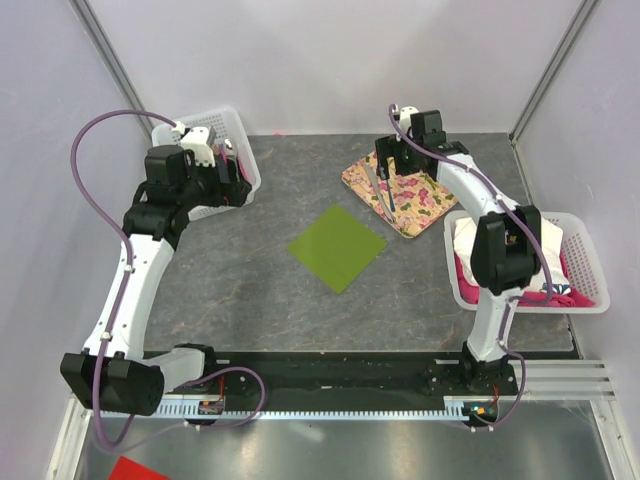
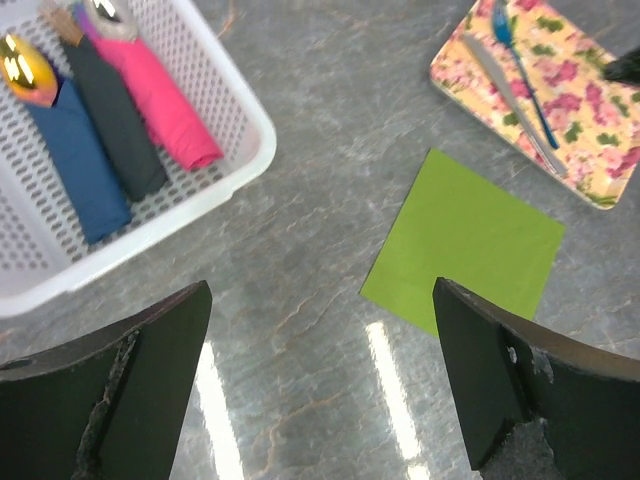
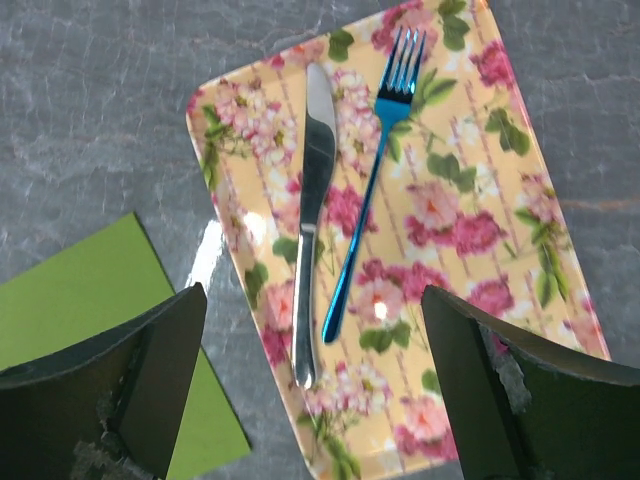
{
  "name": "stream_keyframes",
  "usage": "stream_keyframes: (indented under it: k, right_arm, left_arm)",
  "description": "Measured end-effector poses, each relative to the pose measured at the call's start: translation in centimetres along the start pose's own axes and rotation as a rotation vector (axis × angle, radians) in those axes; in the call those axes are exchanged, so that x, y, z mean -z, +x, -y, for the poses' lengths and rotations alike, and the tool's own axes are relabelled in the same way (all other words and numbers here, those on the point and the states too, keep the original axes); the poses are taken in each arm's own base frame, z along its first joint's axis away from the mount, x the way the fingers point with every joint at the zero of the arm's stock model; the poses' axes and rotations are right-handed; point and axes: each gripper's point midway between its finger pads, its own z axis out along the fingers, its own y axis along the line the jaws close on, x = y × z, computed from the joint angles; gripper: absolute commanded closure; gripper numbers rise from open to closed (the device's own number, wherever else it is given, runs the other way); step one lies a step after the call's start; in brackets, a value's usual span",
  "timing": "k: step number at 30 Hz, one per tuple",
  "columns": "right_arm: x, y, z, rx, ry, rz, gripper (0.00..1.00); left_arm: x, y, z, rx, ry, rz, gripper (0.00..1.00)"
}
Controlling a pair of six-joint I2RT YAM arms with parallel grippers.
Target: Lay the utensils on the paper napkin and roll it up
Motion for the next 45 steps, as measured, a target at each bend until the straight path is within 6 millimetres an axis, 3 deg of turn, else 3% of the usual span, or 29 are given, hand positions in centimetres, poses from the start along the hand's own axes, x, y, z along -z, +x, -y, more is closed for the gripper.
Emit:
stream_keyframes:
  k: [3,5,7,8,11,14,20,29,31,36,45]
  right_arm:
    - [-2.3,-0.3,-0.2,0.001,-0.005,-0.014,0.07]
    - [-4.1,-0.3,-0.6,0.008,-0.005,-0.026,0.22]
    - [-5.1,0.1,-0.8,0.014,-0.003,-0.043,0.26]
    - [-5.6,0.3,-0.9,0.015,-0.002,-0.048,0.34]
    - [-7.2,1.2,-1.2,0.020,-0.004,-0.073,0.46]
    - [-8.3,2.7,-1.2,0.019,-0.003,-0.112,0.51]
    - [-9.7,5.4,-1.0,0.012,-0.002,-0.180,0.58]
    - [-10.6,7.0,-0.8,0.009,0.003,-0.221,0.60]
    - [-10.9,7.5,-0.8,0.007,0.005,-0.232,0.64]
    - [-11.1,7.6,-0.6,0.011,0.017,-0.229,0.74]
    - [-11.2,7.6,-0.6,0.030,0.058,-0.229,0.70]
  left_arm:
    - [-0.2,0.0,0.4,-0.013,0.030,0.035,0.00]
    - [-0.2,0.8,0.7,-0.018,0.050,0.034,0.00]
    - [-0.4,1.1,0.7,-0.020,0.057,0.034,0.00]
    - [-0.5,1.1,0.7,-0.020,0.059,0.035,0.00]
    - [-0.7,1.2,0.8,-0.022,0.065,0.038,0.00]
    - [-0.9,1.3,0.7,-0.022,0.065,0.038,0.00]
    - [-1.5,1.3,0.6,-0.021,0.064,0.035,0.00]
    - [-2.1,2.5,0.2,-0.015,0.054,0.012,0.00]
    - [-2.2,2.8,0.1,-0.014,0.046,0.009,0.00]
    - [-2.3,3.2,-0.3,-0.013,0.028,0.001,0.00]
    - [-2.4,3.1,-0.9,-0.013,-0.006,0.006,0.00]
